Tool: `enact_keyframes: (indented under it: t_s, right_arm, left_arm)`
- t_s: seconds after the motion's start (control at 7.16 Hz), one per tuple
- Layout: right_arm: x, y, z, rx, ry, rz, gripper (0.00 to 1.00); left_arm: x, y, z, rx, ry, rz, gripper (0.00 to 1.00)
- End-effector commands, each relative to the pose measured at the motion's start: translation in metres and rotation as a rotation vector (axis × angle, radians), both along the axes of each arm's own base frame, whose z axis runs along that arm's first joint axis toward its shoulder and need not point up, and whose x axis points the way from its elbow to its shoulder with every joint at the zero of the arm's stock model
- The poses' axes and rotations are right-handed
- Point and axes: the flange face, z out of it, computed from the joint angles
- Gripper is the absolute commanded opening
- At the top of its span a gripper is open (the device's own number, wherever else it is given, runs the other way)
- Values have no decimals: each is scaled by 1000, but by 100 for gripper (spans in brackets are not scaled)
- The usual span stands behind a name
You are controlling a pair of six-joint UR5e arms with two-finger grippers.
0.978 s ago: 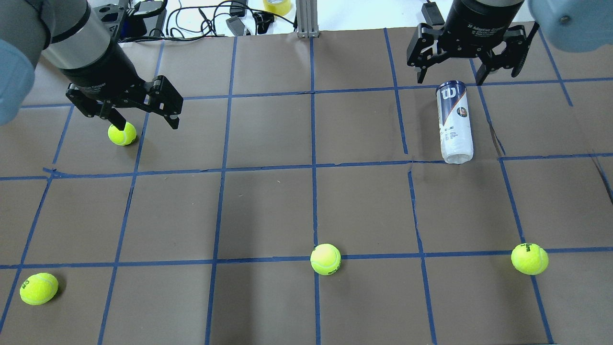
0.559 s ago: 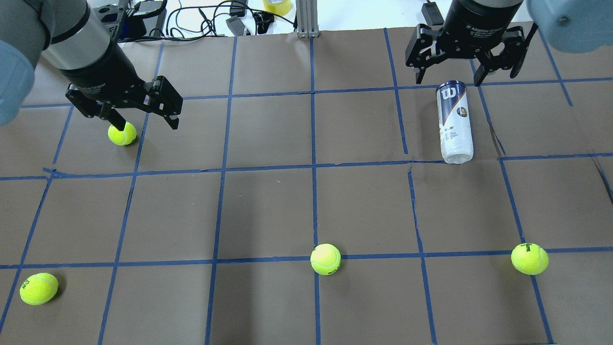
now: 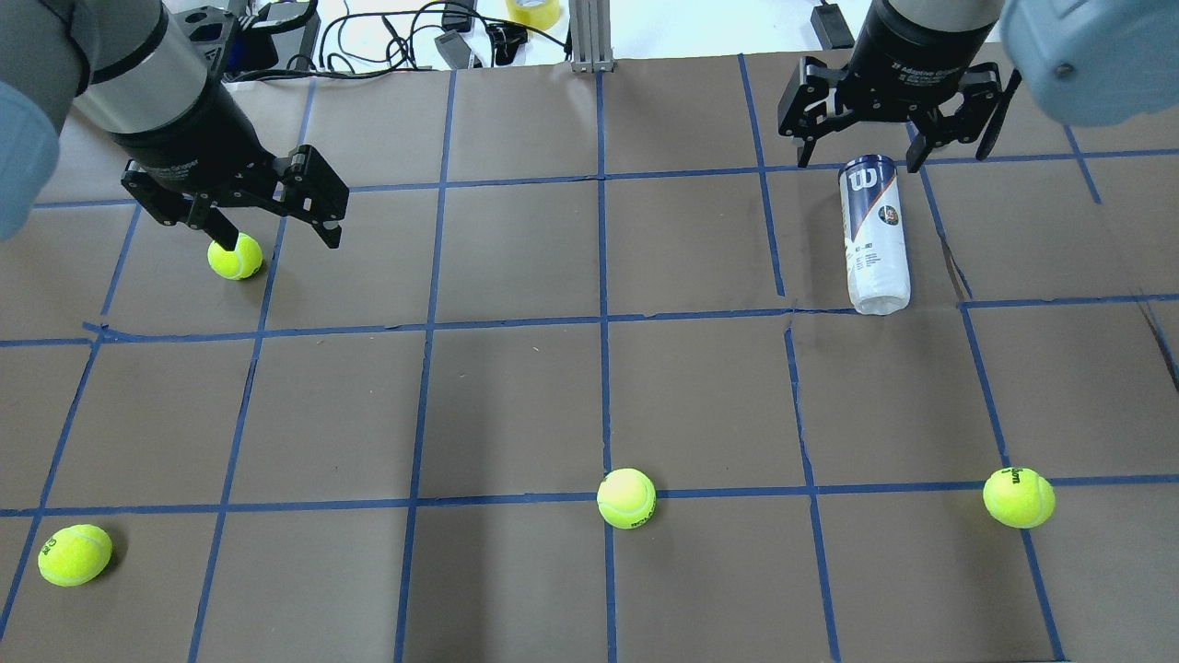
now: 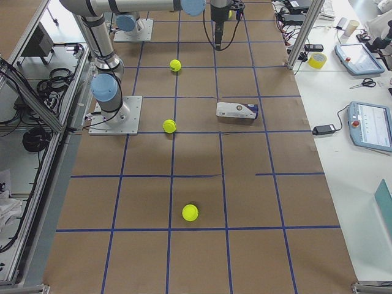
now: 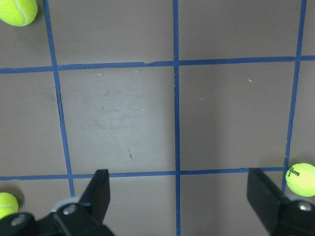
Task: Lift up tennis ball bucket
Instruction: 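Move the right gripper toward the upright Wilson tennis ball can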
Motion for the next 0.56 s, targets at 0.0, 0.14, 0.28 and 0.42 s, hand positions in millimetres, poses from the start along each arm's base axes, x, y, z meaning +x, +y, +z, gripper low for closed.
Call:
enact_keyframes:
  t_s: [0.0, 0.14, 0.28, 0.42]
  right_arm:
    - [-24, -22, -19, 22, -2, -36, 100]
    - [-40, -34, -17, -21, 15, -41, 100]
    - [-61, -52, -43, 11, 16, 6, 100]
    - [-99, -65, -63, 48, 2, 2, 100]
  left_arm:
    - [0, 1, -1, 2, 1, 3, 100]
    - [0, 0, -2, 5, 1, 3, 100]
    - [0, 1, -1, 2, -1, 3, 100]
    - [0, 1, -1, 1, -2, 3, 100]
